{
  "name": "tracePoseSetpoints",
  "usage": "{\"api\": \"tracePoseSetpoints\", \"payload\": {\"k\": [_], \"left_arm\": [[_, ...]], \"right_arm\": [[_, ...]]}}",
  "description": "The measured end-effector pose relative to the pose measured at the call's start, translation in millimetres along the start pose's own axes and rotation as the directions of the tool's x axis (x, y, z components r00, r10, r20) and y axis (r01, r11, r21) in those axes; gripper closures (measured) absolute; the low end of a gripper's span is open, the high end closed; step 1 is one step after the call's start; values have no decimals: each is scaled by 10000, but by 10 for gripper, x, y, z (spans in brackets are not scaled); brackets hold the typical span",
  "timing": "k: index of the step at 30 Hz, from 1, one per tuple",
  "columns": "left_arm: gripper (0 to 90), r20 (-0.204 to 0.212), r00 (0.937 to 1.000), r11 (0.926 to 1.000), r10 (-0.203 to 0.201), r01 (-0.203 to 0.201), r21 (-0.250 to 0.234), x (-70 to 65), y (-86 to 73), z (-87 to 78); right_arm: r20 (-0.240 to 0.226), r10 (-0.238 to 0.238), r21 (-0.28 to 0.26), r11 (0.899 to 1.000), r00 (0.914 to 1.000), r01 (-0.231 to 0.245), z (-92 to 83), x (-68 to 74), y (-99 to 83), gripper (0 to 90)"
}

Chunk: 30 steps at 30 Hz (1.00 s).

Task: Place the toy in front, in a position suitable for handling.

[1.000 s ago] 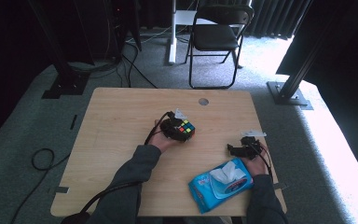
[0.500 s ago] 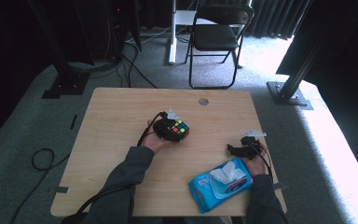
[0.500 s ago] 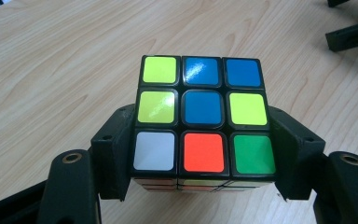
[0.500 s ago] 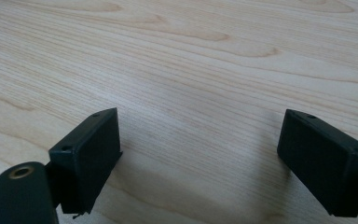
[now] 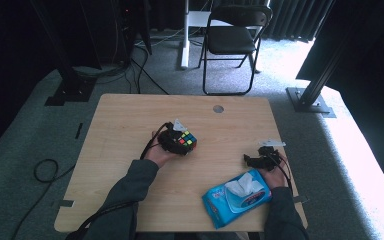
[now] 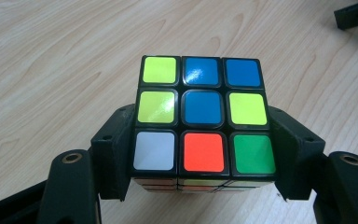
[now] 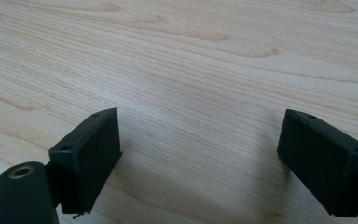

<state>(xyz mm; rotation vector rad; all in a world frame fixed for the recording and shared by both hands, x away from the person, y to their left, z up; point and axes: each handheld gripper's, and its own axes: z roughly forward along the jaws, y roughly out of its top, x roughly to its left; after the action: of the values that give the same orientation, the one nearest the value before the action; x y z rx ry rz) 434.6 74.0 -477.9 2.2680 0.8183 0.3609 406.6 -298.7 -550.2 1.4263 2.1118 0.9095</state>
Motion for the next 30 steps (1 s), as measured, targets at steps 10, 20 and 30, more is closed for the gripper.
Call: {"api": "tracePoseSetpoints", "payload": {"k": [10, 20, 30], "left_arm": [[341, 23, 9997, 9997, -230, 230, -104, 38, -120, -83], [341, -155, 9987, 9987, -481, 478, -193, 59, -269, -148], [340, -241, 9970, 9971, -738, 734, -193, 82, -402, -191]], "right_arm": [[2, -3, -1, 10000, 10000, 3, 0, 0, 0, 129], [0, -3, 0, 10000, 10000, 3, 0, 0, 0, 129], [3, -8, 0, 10000, 10000, 8, 0, -1, 0, 129]]}}
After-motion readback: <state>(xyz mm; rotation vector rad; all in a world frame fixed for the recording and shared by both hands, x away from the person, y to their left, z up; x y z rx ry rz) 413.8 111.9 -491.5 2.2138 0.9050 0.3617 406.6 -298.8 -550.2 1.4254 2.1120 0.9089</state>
